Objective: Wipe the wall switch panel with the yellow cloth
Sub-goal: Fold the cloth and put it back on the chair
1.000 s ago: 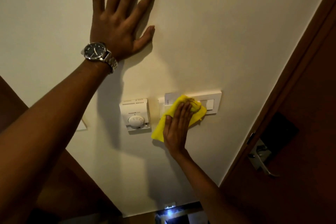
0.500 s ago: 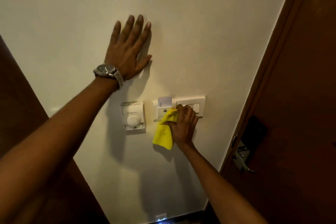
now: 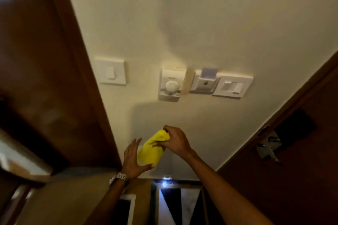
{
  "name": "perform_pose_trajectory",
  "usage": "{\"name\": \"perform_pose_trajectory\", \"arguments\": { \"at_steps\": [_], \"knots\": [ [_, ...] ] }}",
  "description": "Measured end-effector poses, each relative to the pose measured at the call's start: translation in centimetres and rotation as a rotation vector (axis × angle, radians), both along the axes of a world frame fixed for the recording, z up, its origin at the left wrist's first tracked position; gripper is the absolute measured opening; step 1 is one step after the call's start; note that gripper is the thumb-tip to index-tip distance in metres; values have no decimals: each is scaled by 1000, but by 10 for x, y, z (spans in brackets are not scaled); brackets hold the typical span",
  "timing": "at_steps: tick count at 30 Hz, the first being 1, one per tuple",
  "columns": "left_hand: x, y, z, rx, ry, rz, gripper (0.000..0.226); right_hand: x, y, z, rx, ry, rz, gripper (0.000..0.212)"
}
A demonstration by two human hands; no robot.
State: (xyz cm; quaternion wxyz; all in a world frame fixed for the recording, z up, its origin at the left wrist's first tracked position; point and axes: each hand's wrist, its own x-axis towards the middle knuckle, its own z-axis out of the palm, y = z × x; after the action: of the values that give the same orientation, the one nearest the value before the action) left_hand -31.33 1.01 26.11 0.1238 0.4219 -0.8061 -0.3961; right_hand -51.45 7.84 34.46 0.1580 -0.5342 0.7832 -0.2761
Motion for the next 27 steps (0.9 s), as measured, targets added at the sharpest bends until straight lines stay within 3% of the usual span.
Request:
{"name": "perform_pose_trajectory", "arguments": {
  "at_steps": [3, 7, 10, 13, 15, 17, 19, 21, 27],
  "knots": [
    [46, -15, -15, 317, 6, 61, 140, 39, -30, -27, 57, -178, 26, 55],
    [143, -18, -74, 637, 166, 259, 65, 100, -88, -91, 256, -399, 131, 44],
    [212, -12, -138, 692, 189, 452, 52, 146, -120, -153, 442, -522, 202, 45],
    [262, 3, -200, 728, 203, 679, 62, 191, -133, -215, 495, -438, 348, 44],
    [288, 14, -248, 730, 206, 799, 72, 233, -139, -271, 489, -376, 374, 28],
    [300, 27, -282, 617, 127, 821, 60, 270, -135, -318, 497, -347, 392, 14],
    [309, 41, -315, 558, 66, 798, 53, 303, -134, -364, 531, -387, 423, 18],
    [313, 58, -347, 574, 36, 773, 62, 324, -133, -398, 627, -460, 373, 32],
    [312, 98, -397, 611, -102, 778, 87, 346, -121, -455, 662, -275, 479, 53]
  ]
}}
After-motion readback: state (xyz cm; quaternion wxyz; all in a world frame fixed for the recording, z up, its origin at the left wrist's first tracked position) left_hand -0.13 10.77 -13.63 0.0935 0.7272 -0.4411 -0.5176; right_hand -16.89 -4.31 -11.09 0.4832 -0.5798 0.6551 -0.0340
